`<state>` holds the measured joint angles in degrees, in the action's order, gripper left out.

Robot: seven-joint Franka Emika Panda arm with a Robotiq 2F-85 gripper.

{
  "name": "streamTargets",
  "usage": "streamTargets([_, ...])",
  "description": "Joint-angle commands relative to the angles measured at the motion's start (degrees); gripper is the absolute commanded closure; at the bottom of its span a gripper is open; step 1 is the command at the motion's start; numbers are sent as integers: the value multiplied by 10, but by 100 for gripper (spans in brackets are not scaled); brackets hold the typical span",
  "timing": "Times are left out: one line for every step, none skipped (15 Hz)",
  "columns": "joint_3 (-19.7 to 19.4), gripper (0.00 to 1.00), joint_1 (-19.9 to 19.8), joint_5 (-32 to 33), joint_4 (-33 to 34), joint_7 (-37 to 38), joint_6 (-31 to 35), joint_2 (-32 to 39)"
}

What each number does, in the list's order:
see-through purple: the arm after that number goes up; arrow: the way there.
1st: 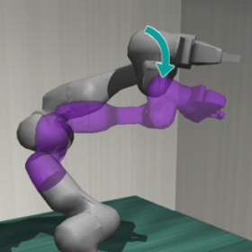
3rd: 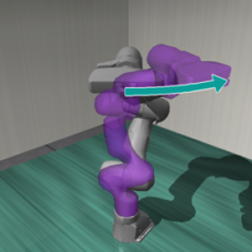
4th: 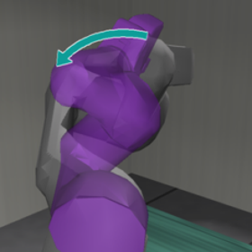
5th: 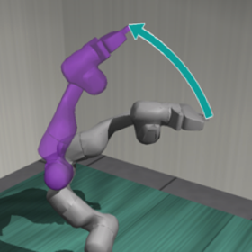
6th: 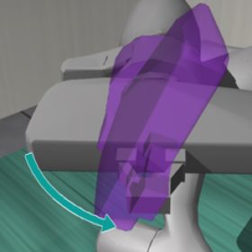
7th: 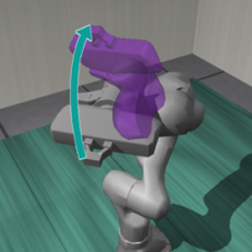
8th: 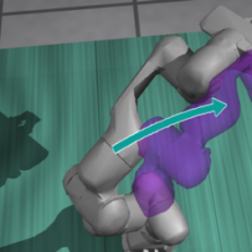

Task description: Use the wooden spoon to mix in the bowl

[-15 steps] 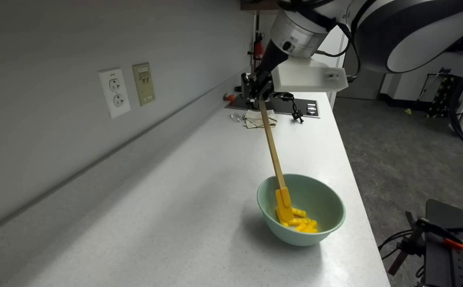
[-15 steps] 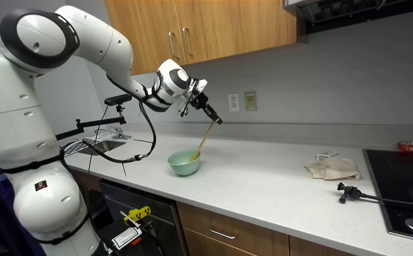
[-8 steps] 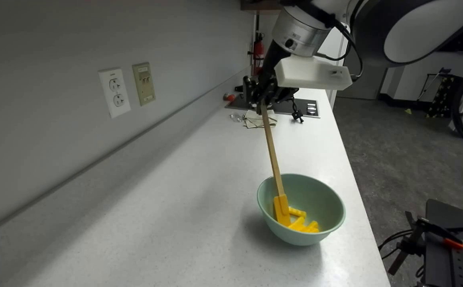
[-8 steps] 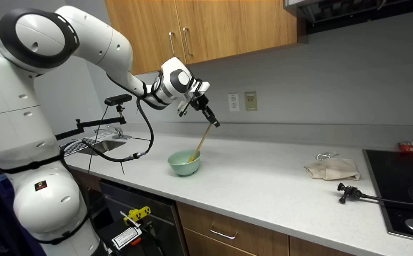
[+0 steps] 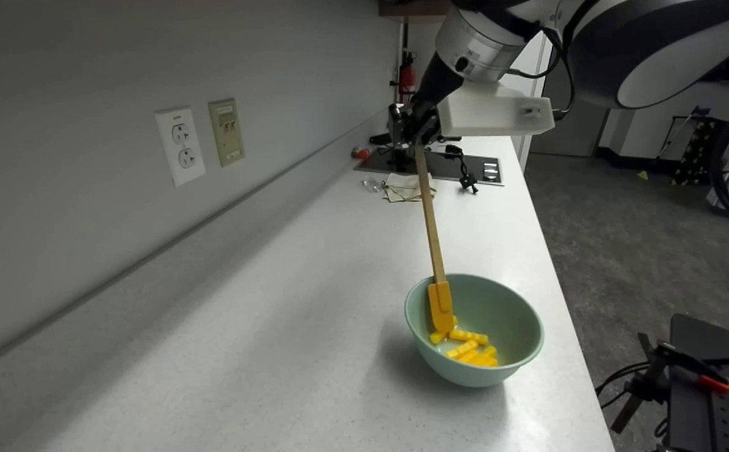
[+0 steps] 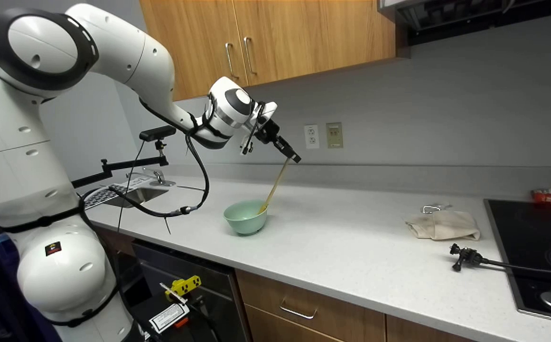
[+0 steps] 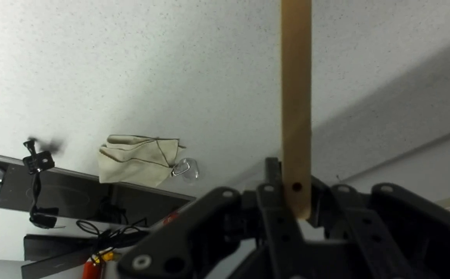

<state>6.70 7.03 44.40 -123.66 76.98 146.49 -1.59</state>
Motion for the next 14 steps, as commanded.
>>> streamTargets([3,98,-1,-71,-13,-42,4,-8])
streamTargets([3,98,0,-99,-14,-55,4,-8])
streamTargets([4,98,0,-116,-15,-64,2,-9])
streamTargets([4,98,0,-143,-17,-81,3,-9])
streamTargets([4,98,1,-182,-18,-106,3,-9])
streamTargets([4,98,0,-201,-17,-115,1,-9])
streamTargets([4,98,-1,-216,-17,-124,-2,-10])
streamTargets([4,98,-3,-209,-17,-118,-4,-13])
streamTargets([3,98,-5,-190,-16,-106,-3,-15])
streamTargets([3,98,-9,-143,-17,-76,0,-18])
streamTargets([2,98,-13,-95,-17,-50,5,-20])
streamTargets([2,98,-17,-45,-16,-24,7,-22])
streamTargets([2,98,-20,-13,-15,-4,7,-25])
streamTargets([2,98,-22,16,-14,17,4,-26])
